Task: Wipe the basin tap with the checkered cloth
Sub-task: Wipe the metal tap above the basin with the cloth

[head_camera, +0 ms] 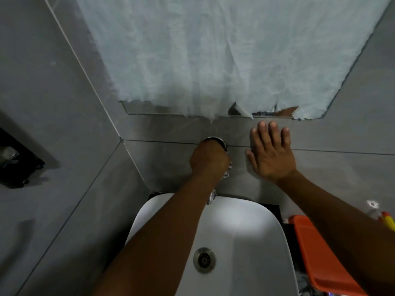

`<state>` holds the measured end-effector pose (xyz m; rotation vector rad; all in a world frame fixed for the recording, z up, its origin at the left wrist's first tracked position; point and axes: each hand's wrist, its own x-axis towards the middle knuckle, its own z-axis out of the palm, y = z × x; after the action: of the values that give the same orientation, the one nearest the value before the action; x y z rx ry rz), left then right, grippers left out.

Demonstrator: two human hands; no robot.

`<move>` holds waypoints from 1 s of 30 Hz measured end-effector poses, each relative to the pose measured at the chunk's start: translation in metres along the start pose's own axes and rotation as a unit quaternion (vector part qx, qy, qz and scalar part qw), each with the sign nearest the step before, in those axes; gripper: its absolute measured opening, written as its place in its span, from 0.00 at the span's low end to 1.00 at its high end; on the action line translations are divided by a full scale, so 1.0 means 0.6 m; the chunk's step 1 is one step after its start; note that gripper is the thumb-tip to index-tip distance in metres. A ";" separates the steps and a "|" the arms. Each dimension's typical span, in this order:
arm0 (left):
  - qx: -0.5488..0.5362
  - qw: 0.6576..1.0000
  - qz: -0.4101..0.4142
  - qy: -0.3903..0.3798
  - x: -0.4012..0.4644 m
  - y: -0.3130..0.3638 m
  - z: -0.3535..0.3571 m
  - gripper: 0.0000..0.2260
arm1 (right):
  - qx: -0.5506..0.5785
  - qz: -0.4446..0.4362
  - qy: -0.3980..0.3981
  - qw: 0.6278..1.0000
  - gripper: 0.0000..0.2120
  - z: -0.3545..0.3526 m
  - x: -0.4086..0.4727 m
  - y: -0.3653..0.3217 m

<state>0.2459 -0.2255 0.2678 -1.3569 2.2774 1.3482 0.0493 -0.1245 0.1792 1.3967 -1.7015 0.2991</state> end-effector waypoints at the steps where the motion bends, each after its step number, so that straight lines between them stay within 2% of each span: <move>1: -0.004 1.000 -0.006 -0.006 0.010 0.001 -0.002 0.14 | -0.002 -0.002 0.010 1.000 0.39 0.002 0.000 0.000; 2: -0.080 0.997 -0.012 -0.008 0.022 0.006 -0.010 0.12 | -0.004 -0.002 0.020 1.000 0.39 0.003 0.000 -0.001; 3: -0.238 0.970 -0.025 -0.040 0.022 0.007 -0.018 0.10 | -0.006 -0.001 0.025 1.000 0.39 0.003 0.002 0.000; 4: -0.395 0.909 -0.012 -0.133 0.008 -0.008 -0.018 0.10 | -0.005 0.002 0.025 1.000 0.38 0.002 0.002 0.000; 5: -0.492 0.850 -0.008 -0.191 -0.004 -0.020 -0.017 0.10 | -0.005 0.003 0.022 1.000 0.38 0.000 0.001 -0.001; 6: -0.514 0.836 -0.003 -0.191 -0.006 -0.025 -0.016 0.10 | -0.009 0.001 0.018 1.000 0.38 -0.001 0.002 -0.001; 7: -0.479 0.868 -0.002 -0.133 -0.002 -0.020 -0.011 0.09 | -0.011 0.001 0.008 1.000 0.38 -0.004 0.003 -0.001; 9: -0.279 0.957 0.011 0.081 -0.004 -0.015 0.013 0.10 | -0.004 0.005 -0.014 1.000 0.38 -0.011 0.007 -0.001; 10: -0.147 0.975 0.024 0.165 -0.015 -0.019 0.032 0.12 | -0.003 0.005 -0.018 1.000 0.38 -0.013 0.007 -0.002; 11: -0.029 0.973 0.045 0.224 -0.026 -0.033 0.060 0.14 | -0.005 0.005 -0.018 1.000 0.38 -0.012 0.006 -0.003; 12: 0.031 0.960 0.071 0.270 -0.041 -0.053 0.089 0.16 | -0.008 0.007 -0.019 1.000 0.38 -0.012 0.007 -0.005; 17: -0.135 0.900 0.171 0.377 -0.080 -0.120 0.173 0.25 | 0.001 0.010 -0.017 1.000 0.38 -0.012 0.008 -0.006; 19: -0.241 0.887 0.176 0.352 -0.070 -0.125 0.174 0.21 | 0.005 0.008 -0.023 1.000 0.38 -0.011 0.007 -0.007; 20: -0.339 0.877 0.172 0.294 -0.063 -0.129 0.170 0.17 | 0.004 0.008 -0.021 1.000 0.38 -0.009 0.006 -0.007; 21: -0.467 0.847 0.156 0.198 -0.053 -0.136 0.162 0.12 | 0.001 0.009 -0.016 1.000 0.38 -0.007 0.006 -0.006; 22: -0.613 0.778 0.118 0.076 -0.052 -0.141 0.153 0.07 | -0.001 0.010 -0.008 1.000 0.37 -0.006 0.006 -0.006; 23: -0.733 0.677 0.066 -0.022 -0.051 -0.144 0.148 0.03 | -0.001 0.011 0.000 1.000 0.36 -0.005 0.005 -0.006; 24: -0.799 0.598 0.015 -0.053 -0.053 -0.142 0.148 0.04 | 0.000 0.010 0.006 1.000 0.35 -0.003 0.005 -0.005; 25: -0.831 0.553 -0.012 -0.058 -0.050 -0.141 0.155 0.08 | 0.003 0.009 0.009 1.000 0.35 -0.003 0.005 -0.005; 26: -0.847 0.528 -0.022 -0.055 -0.050 -0.137 0.165 0.12 | 0.006 0.007 0.010 1.000 0.36 -0.002 0.005 -0.004; 28: -0.863 0.502 -0.032 -0.040 -0.052 -0.127 0.178 0.21 | 0.007 0.003 0.009 1.000 0.37 -0.002 0.005 -0.004; 30: -0.881 0.467 -0.037 -0.069 -0.065 -0.116 0.170 0.24 | 0.006 0.003 0.007 1.000 0.37 -0.002 0.004 -0.004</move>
<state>0.2931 -0.1362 0.1870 -1.1066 -0.2494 3.5568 0.0519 -0.1260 0.1811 1.3961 -1.6949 0.3211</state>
